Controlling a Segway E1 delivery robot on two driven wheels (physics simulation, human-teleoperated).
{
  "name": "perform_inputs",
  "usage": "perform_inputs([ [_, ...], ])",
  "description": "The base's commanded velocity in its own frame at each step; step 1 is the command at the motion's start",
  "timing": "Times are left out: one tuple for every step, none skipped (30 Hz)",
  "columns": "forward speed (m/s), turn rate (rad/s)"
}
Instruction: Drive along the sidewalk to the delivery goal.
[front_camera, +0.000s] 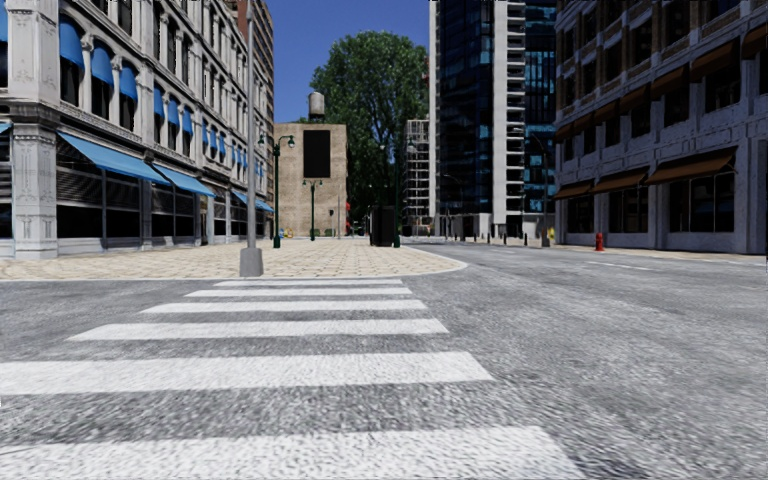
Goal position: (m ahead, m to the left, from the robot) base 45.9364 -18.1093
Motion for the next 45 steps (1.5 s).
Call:
perform_inputs([
  [1.55, 0.0],
  [1.55, 0.0],
  [1.55, 0.0],
  [1.55, 0.0],
  [1.55, 0.0],
  [1.55, 0.0],
  [1.55, 0.0],
  [1.55, 0.0],
  [1.55, 0.0],
  [1.55, 0.0],
  [1.55, 0.0],
  [1.55, 0.0],
  [1.55, 0.0],
  [1.55, 0.0],
  [1.55, 0.0],
  [1.55, 0.0],
  [1.55, 0.0],
  [1.55, 0.0],
  [1.55, 0.0],
  [1.55, 0.0],
  [1.55, 0.0],
  [1.55, 0.0],
  [2.0, 0.0],
  [2.0, 0.0],
  [2.0, 0.0],
  [2.0, 0.0],
  [2.0, 0.0],
  [2.0, 0.0],
  [2.0, 0.0],
  [2.0, 0.0],
  [2.0, 0.0],
  [2.0, 0.0],
  [2.0, 0.0],
  [2.0, 0.0],
  [2.0, 0.0],
  [2.0, 0.0],
  [2.0, 0.0],
  [2.0, 0.0],
  [2.0, 0.0],
  [2.0, 0.0],
  [2.0, 0.0],
  [2.0, 0.0],
  [2.0, 0.0],
  [2.0, 0.0],
  [2.0, 0.0],
])
